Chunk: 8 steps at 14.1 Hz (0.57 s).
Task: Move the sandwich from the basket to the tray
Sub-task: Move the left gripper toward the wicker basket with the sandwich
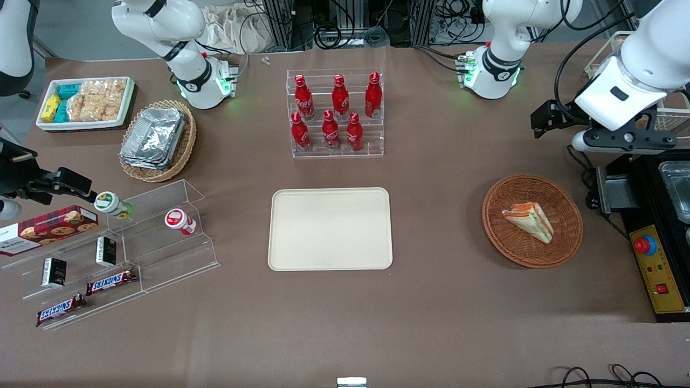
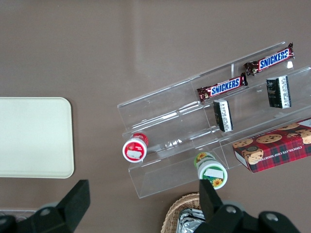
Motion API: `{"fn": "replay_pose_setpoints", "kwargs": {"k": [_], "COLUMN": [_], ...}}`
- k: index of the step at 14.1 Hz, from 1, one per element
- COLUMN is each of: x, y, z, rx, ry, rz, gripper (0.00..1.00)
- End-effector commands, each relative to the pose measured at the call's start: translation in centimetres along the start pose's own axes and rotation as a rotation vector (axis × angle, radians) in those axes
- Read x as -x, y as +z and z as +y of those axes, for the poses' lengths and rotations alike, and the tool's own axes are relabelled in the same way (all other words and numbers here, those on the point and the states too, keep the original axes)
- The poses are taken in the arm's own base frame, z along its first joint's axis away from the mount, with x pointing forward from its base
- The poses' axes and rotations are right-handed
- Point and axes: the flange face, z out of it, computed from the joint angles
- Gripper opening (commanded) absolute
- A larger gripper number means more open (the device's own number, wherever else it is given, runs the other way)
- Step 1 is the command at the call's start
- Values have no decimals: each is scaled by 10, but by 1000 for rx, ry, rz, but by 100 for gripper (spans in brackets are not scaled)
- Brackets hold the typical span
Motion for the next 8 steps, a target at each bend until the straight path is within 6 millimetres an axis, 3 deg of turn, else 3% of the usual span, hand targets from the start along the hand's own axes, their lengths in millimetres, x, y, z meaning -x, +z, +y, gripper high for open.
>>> {"fn": "replay_pose_setpoints", "kwargs": {"k": [1, 6, 8], "x": [4, 1, -6], "y": [-8, -3, 6], "z": [0, -7, -26], "rx": [-17, -16, -15], "ry": [-22, -54, -191], "rz": [4, -8, -26], "gripper": [100, 100, 100]}}
